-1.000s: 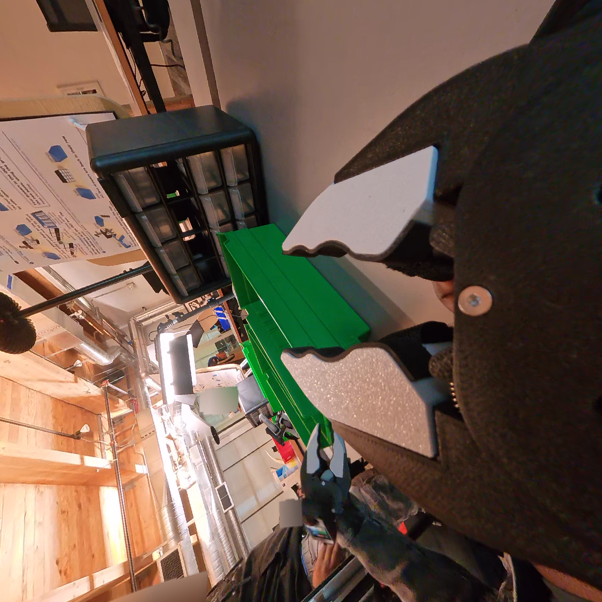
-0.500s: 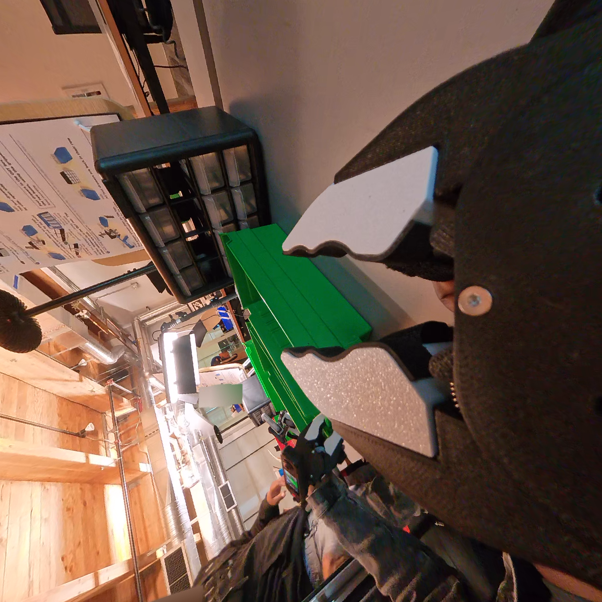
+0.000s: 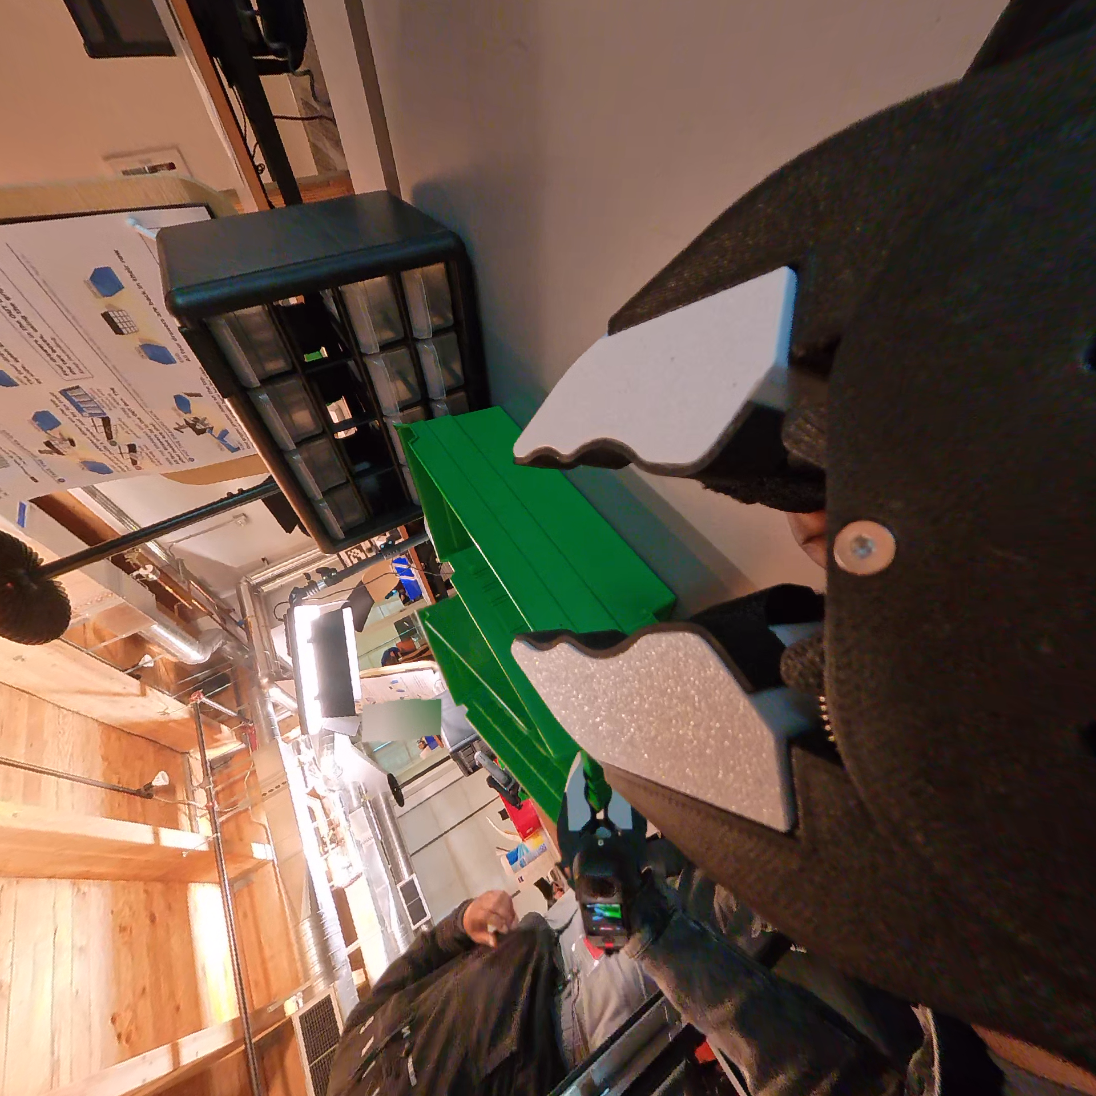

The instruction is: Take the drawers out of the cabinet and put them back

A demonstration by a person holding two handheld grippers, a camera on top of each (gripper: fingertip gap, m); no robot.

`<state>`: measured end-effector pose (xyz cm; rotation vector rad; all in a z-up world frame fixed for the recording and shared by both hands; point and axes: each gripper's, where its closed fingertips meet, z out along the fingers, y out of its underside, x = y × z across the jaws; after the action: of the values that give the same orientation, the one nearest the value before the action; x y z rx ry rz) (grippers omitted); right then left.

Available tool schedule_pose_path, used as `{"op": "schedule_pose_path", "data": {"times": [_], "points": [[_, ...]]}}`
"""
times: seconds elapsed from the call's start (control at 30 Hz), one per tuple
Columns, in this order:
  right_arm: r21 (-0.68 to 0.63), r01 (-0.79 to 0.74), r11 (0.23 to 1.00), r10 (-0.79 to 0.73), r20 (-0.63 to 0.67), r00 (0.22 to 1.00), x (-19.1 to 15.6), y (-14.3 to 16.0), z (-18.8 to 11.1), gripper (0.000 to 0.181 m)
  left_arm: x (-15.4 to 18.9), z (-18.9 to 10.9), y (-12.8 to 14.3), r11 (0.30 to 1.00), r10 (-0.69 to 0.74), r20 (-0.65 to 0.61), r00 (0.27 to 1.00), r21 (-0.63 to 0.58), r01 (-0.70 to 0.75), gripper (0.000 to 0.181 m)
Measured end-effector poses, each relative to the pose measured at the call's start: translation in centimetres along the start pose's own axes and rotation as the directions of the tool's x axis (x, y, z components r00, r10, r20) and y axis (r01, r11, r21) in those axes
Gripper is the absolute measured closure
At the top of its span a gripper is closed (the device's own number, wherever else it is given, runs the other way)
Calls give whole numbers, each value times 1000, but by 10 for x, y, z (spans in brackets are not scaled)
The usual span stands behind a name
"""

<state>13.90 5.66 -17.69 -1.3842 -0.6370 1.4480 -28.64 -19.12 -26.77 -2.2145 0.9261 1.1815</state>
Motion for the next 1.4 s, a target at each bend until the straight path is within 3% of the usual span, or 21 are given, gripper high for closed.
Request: {"op": "schedule_pose_path", "data": {"times": [0.37, 0.63, 0.77, 0.93, 1.17, 1.3, 1.4], "points": [[21, -6, 1000, 6, 4, 1000, 0, -3, -2, 129, -74, -41, -22, 994, 97, 313, 945, -83, -74, 151], [32, -10, 999, 9, 9, 1000, 0, -4, -2, 129, -106, -65, -79, 992, 123, 435, 892, -22, -125, 152], [78, -11, 997, 10, 11, 1000, 0, -11, -6, 128, -104, -79, -135, 984, 104, 461, 881, 82, -160, 152], [164, 23, 986, -19, -30, 999, 5, -26, -16, 128, -82, -102, -227, 939, 24, 407, 913, 305, -160, 152], [331, 179, 927, -78, -297, 952, 49, -71, -68, 130, -40, -127, -361, 819, 10, 297, 955, 546, -178, 151], [487, 155, 860, 40, -367, 929, 74, -93, -110, 136, -15, -132, -420, 776, 25, 197, 980, 615, -143, 151], [520, 126, 845, 74, -347, 935, 78, -94, -116, 136, 7, -121, -447, 788, 57, 135, 989, 602, -128, 151]]}}
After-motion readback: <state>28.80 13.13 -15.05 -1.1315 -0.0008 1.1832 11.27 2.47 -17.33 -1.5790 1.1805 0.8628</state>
